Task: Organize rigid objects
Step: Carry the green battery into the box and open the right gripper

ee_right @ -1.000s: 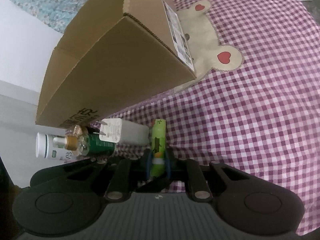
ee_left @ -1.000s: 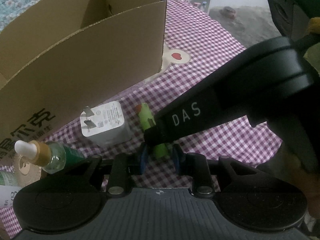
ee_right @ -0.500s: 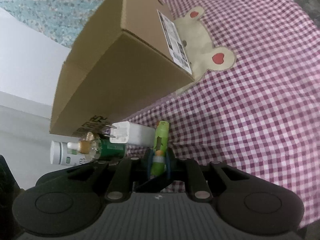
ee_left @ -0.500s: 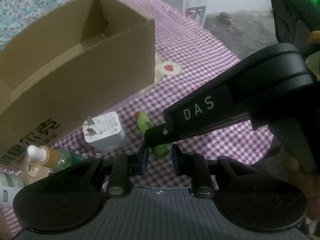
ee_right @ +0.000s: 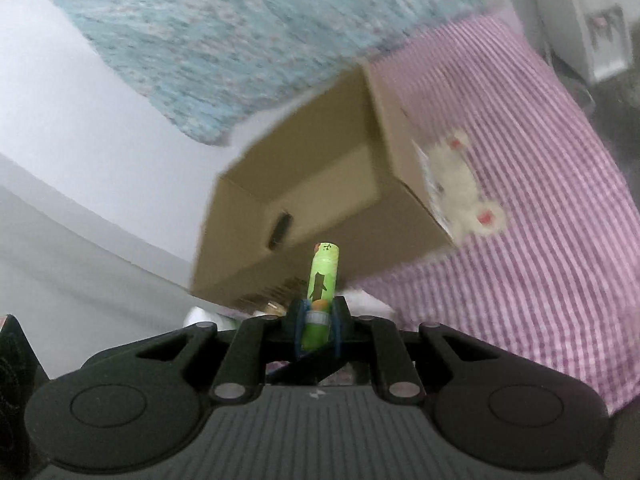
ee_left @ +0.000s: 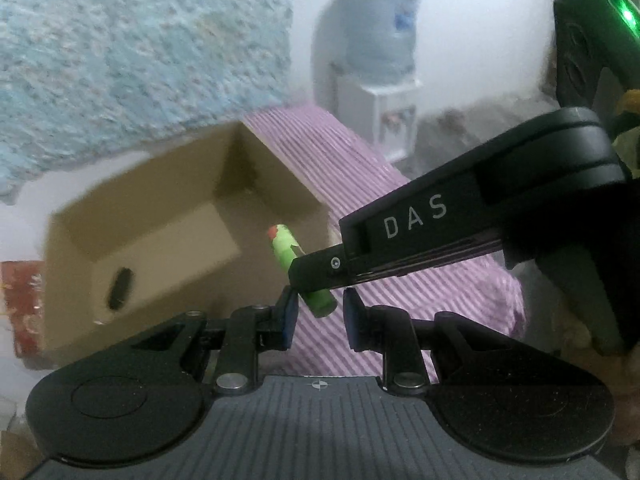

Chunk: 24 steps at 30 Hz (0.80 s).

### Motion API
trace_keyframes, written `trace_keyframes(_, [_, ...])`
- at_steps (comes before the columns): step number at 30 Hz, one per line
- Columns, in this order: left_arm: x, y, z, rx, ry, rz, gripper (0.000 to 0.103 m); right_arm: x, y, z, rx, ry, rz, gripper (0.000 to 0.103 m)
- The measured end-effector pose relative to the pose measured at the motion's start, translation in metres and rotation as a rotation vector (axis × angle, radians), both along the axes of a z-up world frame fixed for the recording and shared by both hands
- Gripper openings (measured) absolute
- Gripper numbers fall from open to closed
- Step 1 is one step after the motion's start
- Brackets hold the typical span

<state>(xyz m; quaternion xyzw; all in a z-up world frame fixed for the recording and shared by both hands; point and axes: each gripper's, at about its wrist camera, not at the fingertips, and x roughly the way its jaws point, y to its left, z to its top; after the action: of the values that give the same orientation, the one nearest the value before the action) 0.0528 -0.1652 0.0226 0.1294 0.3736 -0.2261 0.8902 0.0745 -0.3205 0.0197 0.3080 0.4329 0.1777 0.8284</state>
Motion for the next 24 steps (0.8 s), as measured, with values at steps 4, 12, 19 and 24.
trace_keyframes(4, [0.017, 0.019, 0.018, -0.027, -0.012, 0.079, 0.024, 0.026, 0.018, 0.020, 0.006, -0.055, 0.072, 0.016])
trace_keyframes(12, [0.088, 0.075, 0.009, -0.052, 0.149, 0.255, 0.023, 0.116, 0.074, -0.002, 0.061, 0.037, 0.232, 0.016])
trace_keyframes(19, [0.146, 0.118, -0.023, -0.064, 0.315, 0.411, 0.024, 0.186, 0.120, -0.056, 0.093, 0.215, 0.298, 0.016])
trace_keyframes(24, [0.153, 0.131, -0.030, -0.040, 0.333, 0.481, 0.026, 0.202, 0.148, -0.080, 0.083, 0.262, 0.335, 0.018])
